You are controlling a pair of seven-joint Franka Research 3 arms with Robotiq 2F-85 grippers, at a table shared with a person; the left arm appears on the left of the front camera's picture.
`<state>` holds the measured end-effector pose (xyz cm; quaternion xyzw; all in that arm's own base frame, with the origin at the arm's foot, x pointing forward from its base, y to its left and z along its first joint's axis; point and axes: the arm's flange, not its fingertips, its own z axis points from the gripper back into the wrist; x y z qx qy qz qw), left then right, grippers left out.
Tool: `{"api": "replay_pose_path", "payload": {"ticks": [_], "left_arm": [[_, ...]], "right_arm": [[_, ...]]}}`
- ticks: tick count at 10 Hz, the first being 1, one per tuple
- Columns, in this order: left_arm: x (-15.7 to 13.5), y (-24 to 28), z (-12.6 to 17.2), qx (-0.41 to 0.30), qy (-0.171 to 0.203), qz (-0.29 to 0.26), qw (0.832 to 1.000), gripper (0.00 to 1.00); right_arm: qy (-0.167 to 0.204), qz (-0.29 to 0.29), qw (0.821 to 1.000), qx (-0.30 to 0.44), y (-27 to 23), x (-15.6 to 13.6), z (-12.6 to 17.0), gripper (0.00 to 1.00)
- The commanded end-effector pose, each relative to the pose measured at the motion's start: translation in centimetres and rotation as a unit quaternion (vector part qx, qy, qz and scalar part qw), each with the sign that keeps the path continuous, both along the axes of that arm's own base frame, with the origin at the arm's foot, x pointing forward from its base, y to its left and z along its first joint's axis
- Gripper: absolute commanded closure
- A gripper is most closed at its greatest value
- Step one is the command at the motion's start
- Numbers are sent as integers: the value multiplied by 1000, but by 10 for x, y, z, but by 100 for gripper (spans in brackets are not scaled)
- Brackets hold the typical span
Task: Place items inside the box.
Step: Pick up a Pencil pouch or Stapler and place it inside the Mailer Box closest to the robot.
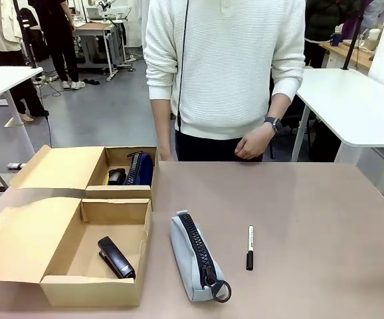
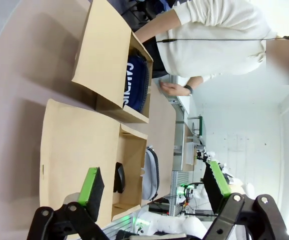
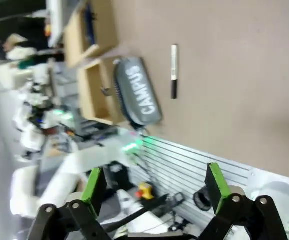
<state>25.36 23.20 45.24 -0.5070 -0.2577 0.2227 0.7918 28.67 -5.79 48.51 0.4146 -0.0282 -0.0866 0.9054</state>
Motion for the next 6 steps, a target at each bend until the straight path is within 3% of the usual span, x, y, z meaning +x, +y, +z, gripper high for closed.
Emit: {"api": "replay_pose_path", "payload": {"ticks": [1,2,3,5,6], "left_arm": [[0,0,1,-4,-16,-1,1000,0],[0,0,1,-4,-16,-1,1000,0],[0,0,1,-4,-16,-1,1000,0],[0,0,1,-4,-16,-1,1000,0],[0,0,1,-4,-16,-1,1000,0]], "right_arm": [[37,51,994,-90,65,18,-21,0],[35,95,985,-140,83,9,-26,0],[16,98,989,-108,65,-3,-15,0],[-35,-36,998,29,-55,-44,15,0],[-50,-113,990,71,-113,-88,16,0]]}}
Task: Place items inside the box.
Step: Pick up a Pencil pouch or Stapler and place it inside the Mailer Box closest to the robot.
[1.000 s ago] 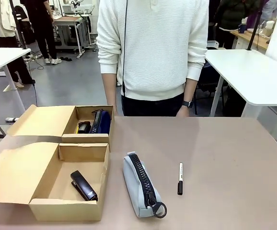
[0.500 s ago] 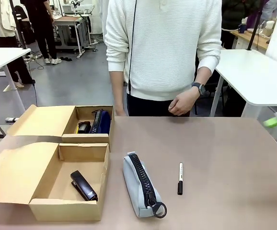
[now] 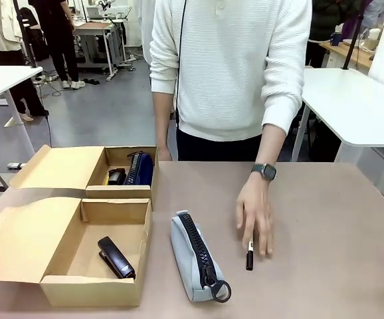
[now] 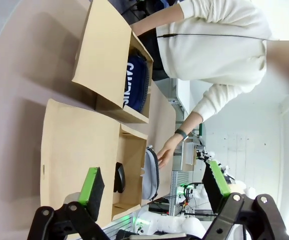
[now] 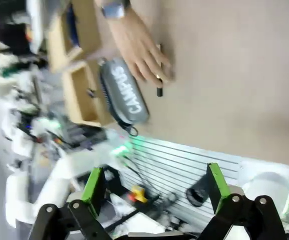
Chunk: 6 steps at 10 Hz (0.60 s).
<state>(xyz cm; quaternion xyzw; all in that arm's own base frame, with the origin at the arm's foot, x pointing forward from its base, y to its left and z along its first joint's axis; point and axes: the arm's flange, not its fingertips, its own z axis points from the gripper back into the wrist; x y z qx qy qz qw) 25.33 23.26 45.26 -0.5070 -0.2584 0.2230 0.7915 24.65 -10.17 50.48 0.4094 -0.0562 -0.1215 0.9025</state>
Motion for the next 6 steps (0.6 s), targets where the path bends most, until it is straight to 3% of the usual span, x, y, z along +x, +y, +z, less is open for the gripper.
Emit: {"api": "replay_pose_path", "payload": {"ticks": [1,3,6], "left_arm": [[0,0,0,-4,-15,-1,1000,0],[0,0,0,-4,-15,-1,1000,0],[0,0,0,-4,-15,-1,1000,0]], "right_arm": [[-51,-121,988,84,-95,-83,-11,0],[-50,-156,981,102,-106,-113,-32,0],[-30,-133,987,89,-95,-97,-36,0]]}}
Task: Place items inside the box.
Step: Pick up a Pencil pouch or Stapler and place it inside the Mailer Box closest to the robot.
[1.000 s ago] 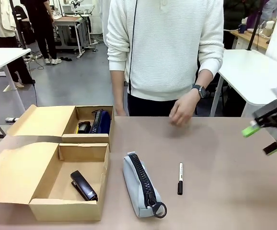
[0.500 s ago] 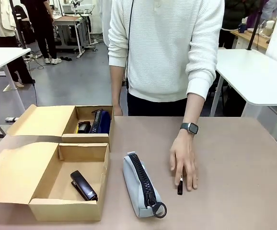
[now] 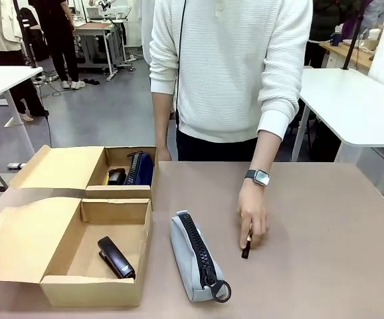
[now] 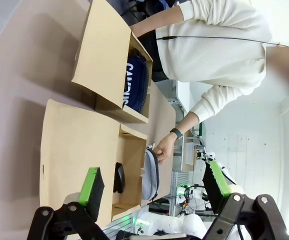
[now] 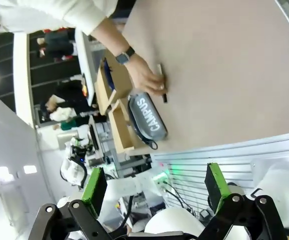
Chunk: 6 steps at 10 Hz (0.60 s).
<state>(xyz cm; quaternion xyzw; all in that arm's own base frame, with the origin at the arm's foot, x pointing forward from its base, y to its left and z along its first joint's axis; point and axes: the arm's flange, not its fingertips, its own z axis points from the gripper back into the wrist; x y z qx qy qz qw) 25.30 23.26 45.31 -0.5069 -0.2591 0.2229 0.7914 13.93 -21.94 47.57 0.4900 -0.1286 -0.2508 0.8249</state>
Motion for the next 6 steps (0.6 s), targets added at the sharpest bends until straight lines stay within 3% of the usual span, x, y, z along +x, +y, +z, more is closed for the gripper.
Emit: {"api": "replay_pose_path", "payload": {"ticks": [1,6], "left_arm": [[1,0,0,-4,-14,-2,1000,0],[1,0,0,-4,-14,-2,1000,0]], "right_arm": [[-2,25,999,-21,29,17,-4,0],[19,50,998,-32,57,34,0,0]]}}
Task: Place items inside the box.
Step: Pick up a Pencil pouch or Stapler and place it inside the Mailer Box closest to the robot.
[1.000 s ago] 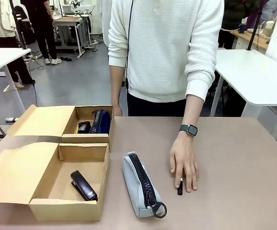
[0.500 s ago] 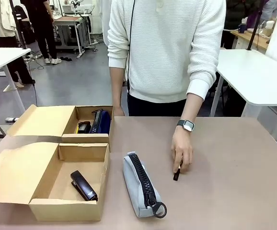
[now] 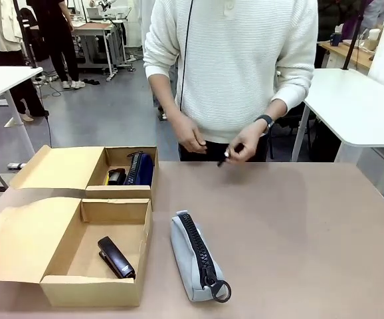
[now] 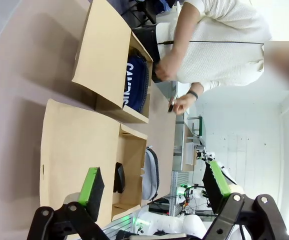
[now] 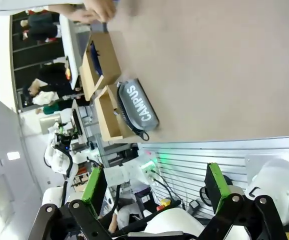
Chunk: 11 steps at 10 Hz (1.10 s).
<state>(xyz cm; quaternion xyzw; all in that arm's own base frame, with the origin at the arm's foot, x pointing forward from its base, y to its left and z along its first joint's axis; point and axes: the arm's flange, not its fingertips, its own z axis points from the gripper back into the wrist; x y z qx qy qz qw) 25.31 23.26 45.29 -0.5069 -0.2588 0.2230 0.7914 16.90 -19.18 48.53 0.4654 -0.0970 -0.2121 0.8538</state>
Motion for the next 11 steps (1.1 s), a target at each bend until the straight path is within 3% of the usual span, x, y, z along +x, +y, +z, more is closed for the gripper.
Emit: {"api": "replay_pose_path", "payload": {"ticks": [1,4,7,9,10,11], "left_arm": [[0,0,0,-4,-15,-2,1000,0],[0,0,0,-4,-15,-2,1000,0],[0,0,0,-4,-15,-2,1000,0],[0,0,0,-4,-15,-2,1000,0],[0,0,0,-4,-15,-2,1000,0],[0,0,0,-4,-15,-2,1000,0]], "right_arm": [[20,15,999,-22,59,19,1,0],[80,74,986,-126,208,83,9,0],[84,163,966,-184,360,110,-38,0],[113,250,946,-173,402,93,-79,0],[105,241,948,-178,383,87,-70,0],[111,229,950,-183,415,103,-50,0]]}}
